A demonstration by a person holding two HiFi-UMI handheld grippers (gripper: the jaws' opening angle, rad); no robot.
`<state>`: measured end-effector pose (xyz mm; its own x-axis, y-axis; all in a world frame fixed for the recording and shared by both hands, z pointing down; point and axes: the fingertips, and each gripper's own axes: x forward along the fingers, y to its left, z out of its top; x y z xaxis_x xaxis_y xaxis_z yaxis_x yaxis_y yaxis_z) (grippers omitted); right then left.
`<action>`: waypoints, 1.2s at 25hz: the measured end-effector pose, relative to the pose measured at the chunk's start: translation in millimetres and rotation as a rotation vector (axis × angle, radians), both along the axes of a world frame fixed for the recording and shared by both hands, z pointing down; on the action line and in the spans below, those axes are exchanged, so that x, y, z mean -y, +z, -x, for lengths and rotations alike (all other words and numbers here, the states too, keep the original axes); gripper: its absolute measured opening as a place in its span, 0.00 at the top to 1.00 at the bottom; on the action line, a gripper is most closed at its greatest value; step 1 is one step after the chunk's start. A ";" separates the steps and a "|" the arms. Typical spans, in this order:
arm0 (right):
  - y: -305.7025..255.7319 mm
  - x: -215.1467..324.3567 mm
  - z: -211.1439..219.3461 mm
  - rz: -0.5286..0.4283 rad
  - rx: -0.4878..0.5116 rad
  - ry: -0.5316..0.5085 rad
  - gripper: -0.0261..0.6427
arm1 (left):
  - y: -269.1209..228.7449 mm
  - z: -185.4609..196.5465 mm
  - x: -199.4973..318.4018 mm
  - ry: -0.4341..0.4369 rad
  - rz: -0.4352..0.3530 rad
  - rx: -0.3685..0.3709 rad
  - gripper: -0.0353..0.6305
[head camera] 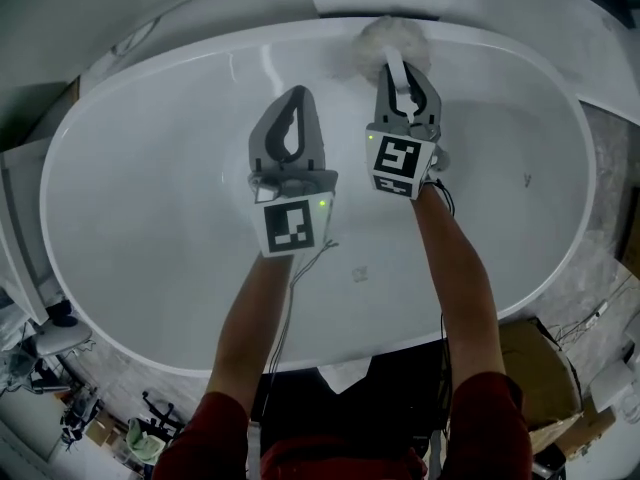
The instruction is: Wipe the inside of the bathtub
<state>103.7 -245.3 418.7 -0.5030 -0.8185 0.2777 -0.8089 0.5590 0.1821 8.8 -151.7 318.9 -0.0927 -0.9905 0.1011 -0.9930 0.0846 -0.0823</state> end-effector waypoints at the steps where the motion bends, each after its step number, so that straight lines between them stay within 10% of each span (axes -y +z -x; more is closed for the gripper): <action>1: 3.0 5.6 -13.5 -0.001 0.003 0.011 0.82 | 2.8 -11.1 6.3 0.005 0.000 0.003 0.92; 17: 41.2 82.9 -281.6 0.110 0.026 0.514 0.82 | 17.8 -168.0 74.2 0.178 0.001 -0.004 0.92; 30: 44.4 79.9 -307.9 0.142 0.015 0.611 0.82 | 14.3 -194.0 79.0 0.237 0.001 -0.007 0.92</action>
